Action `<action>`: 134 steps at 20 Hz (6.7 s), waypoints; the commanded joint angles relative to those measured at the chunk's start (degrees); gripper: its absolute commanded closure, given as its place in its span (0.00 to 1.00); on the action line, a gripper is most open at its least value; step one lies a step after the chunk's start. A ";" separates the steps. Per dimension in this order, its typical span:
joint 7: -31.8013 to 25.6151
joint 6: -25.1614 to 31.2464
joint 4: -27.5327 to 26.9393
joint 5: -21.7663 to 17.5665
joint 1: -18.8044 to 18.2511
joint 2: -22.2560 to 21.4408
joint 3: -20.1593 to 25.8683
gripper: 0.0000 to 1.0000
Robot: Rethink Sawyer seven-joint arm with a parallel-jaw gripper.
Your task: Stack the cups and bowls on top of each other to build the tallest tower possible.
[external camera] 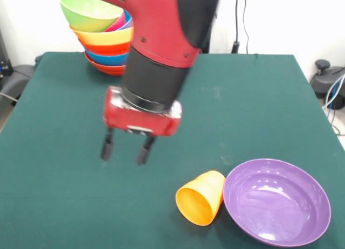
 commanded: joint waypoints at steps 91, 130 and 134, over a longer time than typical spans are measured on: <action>-9.03 -0.73 15.34 12.41 -17.45 -0.87 27.45 1.00; -21.76 -3.55 49.09 -19.86 -50.85 -30.72 53.81 1.00; -19.97 2.23 52.39 -16.02 -52.27 -38.57 56.64 1.00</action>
